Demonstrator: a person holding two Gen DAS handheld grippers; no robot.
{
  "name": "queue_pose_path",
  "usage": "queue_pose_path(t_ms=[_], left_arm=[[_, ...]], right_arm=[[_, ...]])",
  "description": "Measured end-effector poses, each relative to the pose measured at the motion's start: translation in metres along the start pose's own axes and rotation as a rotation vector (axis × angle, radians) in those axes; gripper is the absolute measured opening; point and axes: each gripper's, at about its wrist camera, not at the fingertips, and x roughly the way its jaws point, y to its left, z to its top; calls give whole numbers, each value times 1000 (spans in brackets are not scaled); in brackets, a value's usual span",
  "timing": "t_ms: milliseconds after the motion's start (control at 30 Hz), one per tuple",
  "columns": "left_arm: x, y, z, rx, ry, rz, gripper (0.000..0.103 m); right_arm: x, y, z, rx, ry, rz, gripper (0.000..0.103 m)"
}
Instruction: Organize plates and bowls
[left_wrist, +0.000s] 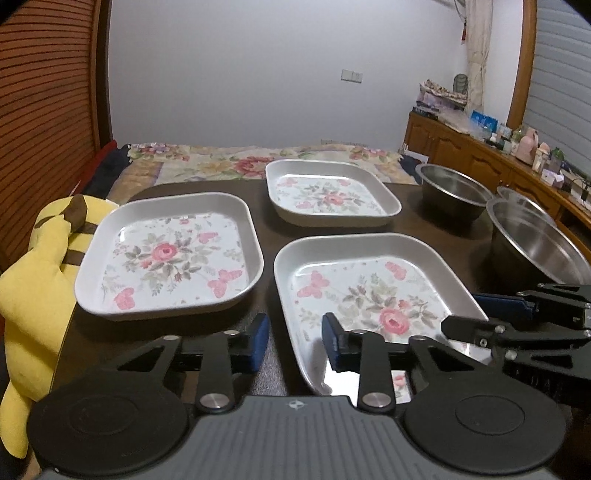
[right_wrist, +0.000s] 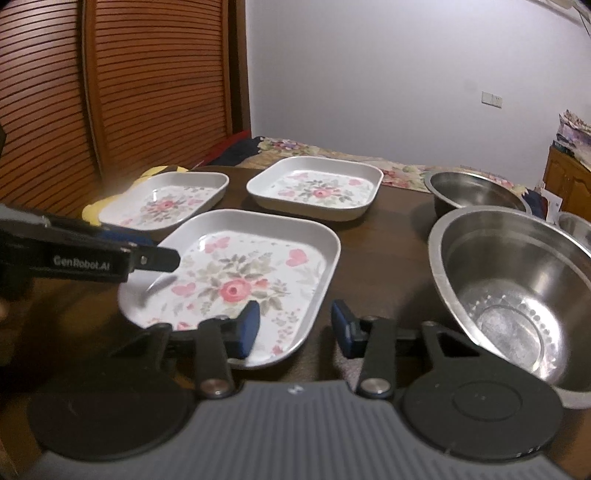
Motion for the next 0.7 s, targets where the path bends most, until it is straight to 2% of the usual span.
queue_pose_path(t_ms=[33,100,133,500,700], left_arm=[[1,0,-1,1,4,-1,25],[3,0,-2,1,6,-6,20],[3,0,-2,2,6,-10,16],[-2,6,-5,-28,14,-51,10],[-26,-3,-13,-17,-7,-49,10]], right_arm=[[1,0,0,0,1,-4,35],[2,1,-1,-2,2,-11,26],[2,0,-1,3,-1,-13,26],[3,-10,-1,83,-1,18,21],[-13,-8,-8,92,-2,33,21]])
